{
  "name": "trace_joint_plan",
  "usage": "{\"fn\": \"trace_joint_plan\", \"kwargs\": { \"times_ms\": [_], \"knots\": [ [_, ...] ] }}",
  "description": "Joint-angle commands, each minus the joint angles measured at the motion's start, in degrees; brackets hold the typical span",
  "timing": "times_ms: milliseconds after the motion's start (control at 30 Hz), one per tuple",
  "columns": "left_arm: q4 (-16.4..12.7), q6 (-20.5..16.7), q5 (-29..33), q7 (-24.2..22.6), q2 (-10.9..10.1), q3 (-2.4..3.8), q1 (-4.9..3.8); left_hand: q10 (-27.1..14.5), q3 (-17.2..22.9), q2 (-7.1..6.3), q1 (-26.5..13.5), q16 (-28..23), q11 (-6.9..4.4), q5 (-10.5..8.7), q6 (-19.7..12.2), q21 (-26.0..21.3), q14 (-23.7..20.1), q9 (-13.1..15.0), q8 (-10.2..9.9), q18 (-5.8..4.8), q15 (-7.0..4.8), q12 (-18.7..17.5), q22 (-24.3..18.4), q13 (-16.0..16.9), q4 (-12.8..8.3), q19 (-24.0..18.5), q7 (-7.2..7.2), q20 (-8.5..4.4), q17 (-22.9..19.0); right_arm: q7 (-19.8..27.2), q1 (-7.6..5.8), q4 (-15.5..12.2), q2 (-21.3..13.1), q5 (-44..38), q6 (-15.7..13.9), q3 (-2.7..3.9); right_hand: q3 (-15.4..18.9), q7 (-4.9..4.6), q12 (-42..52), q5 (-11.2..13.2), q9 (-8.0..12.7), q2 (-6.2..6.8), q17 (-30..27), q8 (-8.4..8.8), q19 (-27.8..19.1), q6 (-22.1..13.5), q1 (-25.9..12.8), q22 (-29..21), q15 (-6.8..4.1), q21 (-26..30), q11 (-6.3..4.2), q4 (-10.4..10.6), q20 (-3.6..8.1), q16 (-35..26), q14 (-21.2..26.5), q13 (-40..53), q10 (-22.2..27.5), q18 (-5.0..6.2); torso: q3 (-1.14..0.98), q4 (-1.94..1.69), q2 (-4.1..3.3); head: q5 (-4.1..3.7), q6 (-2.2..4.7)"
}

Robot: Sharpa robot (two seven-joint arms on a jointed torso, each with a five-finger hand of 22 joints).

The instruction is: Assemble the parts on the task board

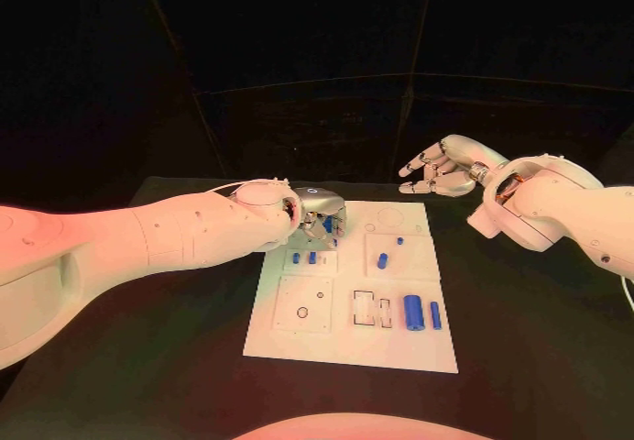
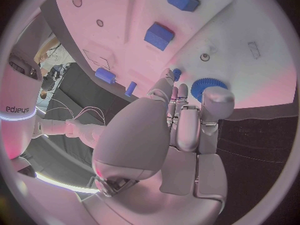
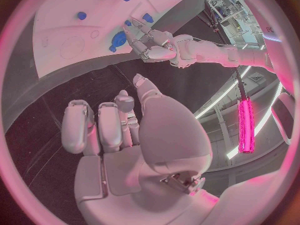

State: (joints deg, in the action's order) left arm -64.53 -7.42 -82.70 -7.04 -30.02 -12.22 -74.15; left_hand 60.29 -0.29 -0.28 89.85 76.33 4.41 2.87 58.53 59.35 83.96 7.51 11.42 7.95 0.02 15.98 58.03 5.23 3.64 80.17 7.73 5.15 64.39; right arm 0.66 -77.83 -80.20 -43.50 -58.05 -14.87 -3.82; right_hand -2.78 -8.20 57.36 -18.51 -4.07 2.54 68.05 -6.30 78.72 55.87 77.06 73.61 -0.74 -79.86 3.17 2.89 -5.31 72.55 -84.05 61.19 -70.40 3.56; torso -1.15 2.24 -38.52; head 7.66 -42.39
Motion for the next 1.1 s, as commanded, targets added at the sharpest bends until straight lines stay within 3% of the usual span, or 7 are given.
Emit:
{"fn": "trace_joint_plan", "kwargs": {
  "times_ms": [33,1100],
  "knots": [
    [0.3,0.7,-1.5,0.0,0.2,0.04,-0.01,0.8,0.7,0.2,0.4,-0.2,-0.01,0.1,0.6,0.5,1.3,-0.1,-0.3,-1.14,-0.56,-0.6,0.4,-0.4,-0.1,0.5,-0.13,0.08,-0.2,0.5,-0.13,-0.2,0.1,-0.1,-0.5,0.04,-0.3,-0.2,-0.4,-0.2,0.1,-0.26,0.0,-0.12,-0.4,0.1,0.3,0.0,-0.3,0.4,0.09,0.1,-0.04,-0.3,-1.2,-0.1,0.4,0.47,0.01,-0.12,0.06,-0.11,-0.1],
    [2.1,3.7,-3.0,1.5,1.8,0.05,0.79,4.8,5.4,-0.1,0.1,0.1,-0.57,0.07,3.7,4.1,1.4,-1.1,-1.7,-1.78,-0.99,-3.5,4.6,-1.5,-1.2,1.0,-0.49,-0.29,-1.5,0.5,-0.13,-0.1,0.5,-0.1,-0.3,0.04,-0.3,-0.2,-0.3,-0.2,0.1,-0.3,0.0,-0.13,-0.4,0.2,0.3,0.0,-0.3,0.4,0.09,0.2,-0.03,-0.3,-1.2,0.0,0.3,0.47,0.01,-0.09,0.09,-0.37,-0.34]
  ]
}}
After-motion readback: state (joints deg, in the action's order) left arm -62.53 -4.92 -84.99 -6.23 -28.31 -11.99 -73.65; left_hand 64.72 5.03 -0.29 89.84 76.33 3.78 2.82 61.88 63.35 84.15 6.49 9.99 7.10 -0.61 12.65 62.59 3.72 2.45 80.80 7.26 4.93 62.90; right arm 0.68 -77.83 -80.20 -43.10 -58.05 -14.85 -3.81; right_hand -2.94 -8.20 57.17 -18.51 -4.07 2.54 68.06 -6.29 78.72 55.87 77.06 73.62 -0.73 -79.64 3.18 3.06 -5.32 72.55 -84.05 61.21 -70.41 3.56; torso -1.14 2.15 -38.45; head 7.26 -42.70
